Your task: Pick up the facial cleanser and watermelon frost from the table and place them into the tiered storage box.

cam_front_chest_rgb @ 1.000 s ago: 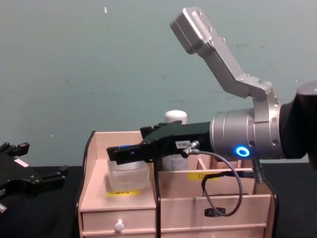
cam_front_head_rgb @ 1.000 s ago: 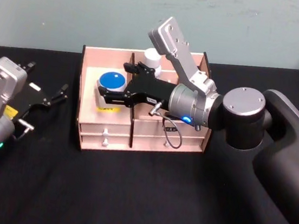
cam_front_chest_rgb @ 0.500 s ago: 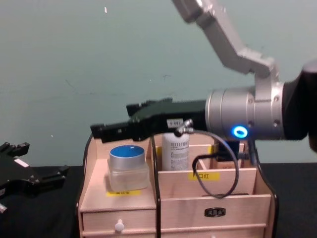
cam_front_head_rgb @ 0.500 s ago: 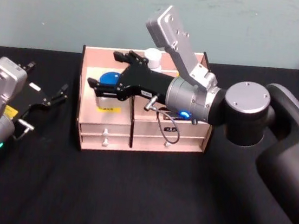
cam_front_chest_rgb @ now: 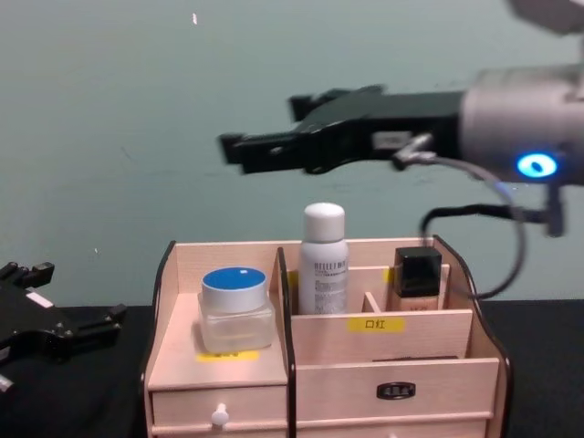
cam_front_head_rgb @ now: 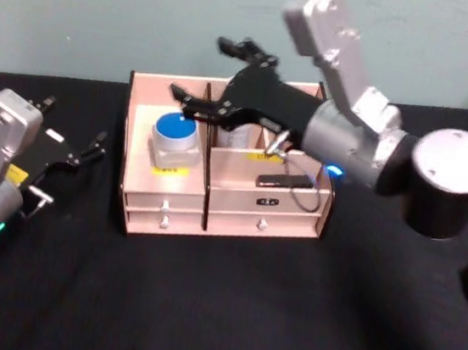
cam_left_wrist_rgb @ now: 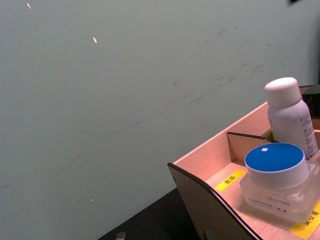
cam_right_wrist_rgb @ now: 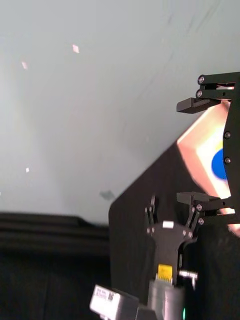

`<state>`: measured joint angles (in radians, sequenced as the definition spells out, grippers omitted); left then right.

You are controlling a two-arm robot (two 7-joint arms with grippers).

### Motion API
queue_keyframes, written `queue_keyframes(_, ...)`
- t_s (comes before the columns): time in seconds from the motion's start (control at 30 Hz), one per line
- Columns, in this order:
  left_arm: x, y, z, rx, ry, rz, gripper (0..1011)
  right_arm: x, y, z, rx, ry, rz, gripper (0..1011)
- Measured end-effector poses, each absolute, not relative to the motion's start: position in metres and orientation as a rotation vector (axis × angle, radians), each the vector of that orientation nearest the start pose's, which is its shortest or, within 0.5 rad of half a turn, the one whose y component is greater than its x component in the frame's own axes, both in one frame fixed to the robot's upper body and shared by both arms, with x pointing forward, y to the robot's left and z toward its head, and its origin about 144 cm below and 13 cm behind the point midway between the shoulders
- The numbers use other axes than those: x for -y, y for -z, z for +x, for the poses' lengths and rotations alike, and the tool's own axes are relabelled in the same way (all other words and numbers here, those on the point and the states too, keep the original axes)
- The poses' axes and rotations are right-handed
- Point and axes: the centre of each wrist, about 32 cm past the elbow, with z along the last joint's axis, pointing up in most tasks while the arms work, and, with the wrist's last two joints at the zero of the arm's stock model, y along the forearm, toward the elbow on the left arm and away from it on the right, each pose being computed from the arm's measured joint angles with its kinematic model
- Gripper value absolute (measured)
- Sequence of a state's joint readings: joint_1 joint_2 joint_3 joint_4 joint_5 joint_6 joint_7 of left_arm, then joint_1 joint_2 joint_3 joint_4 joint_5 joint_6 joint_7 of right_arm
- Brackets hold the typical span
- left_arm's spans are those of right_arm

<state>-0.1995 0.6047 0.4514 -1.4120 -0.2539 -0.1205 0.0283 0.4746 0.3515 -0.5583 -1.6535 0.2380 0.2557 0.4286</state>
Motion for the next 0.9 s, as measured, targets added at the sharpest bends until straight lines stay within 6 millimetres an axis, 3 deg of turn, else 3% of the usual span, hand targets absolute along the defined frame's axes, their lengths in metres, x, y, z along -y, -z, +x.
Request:
queue_keyframes(0.5,-0.310,-1.140,0.489,0.285,-1.248,0.305,1010,0.224,-1.284,0.469,0.310,0.986,-0.161,1002)
queue_keyframes(0.9,-0.310,-1.140,0.489,0.285,-1.248,0.304,1010,0.266,-1.258,0.435,0.262,1.218,-0.183,1002)
